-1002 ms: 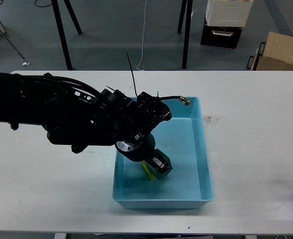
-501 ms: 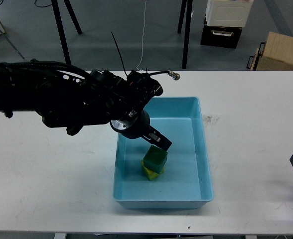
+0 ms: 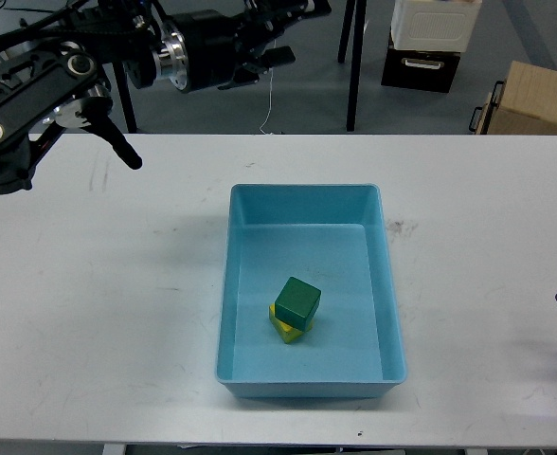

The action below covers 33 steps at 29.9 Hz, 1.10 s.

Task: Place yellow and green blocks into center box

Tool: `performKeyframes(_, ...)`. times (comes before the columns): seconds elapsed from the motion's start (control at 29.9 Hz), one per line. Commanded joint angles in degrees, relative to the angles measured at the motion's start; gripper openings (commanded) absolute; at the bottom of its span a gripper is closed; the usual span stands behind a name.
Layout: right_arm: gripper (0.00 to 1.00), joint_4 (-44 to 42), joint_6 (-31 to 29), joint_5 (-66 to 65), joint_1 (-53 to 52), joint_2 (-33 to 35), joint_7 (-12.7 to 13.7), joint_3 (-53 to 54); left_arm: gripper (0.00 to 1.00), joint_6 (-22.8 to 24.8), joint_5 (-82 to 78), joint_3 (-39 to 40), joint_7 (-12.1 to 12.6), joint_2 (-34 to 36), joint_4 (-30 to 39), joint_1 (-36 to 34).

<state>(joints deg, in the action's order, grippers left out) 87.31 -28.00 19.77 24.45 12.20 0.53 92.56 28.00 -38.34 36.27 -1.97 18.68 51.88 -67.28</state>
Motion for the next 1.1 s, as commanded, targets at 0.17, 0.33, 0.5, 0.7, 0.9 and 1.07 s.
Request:
performKeyframes(0.17,1.0,-0.21,0.0,-1.93,0.42,0.01,-0.27,-1.15,1.0,0.0,26.7,10.29,-0.49,6.63,0.15,11.88)
performKeyframes(0.33,1.0,0.14,0.0,-2.02,-0.55,-0.25,-0.45,-1.6,1.0,0.0,32.27,30.66,-0.41,4.19,4.18,26.81)
performKeyframes(0.5,1.0,0.14,0.0,-5.17,-3.97,0.01,-0.62,-1.51,1.0,0.0,32.71,48.44,-0.06,-2.93,17.09,47.11)
performKeyframes(0.7,1.0,1.8,0.0,-7.47,-4.86,-1.21,-0.62,-1.77,1.0,0.0,32.89,51.54,0.82,-12.51,29.4,63.13)
performKeyframes(0.9,1.0,6.12,0.0,-7.47,-0.81,-1.39,-0.71,-2.21,1.0,0.0,34.11,51.28,1.97,-18.68,38.38,73.76)
performKeyframes(1.07,1.0,5.94,0.0,-7.47,0.15,-1.92,-0.8,-0.81,1.0,0.0,34.29,50.04,1.97,-18.68,39.27,79.4)
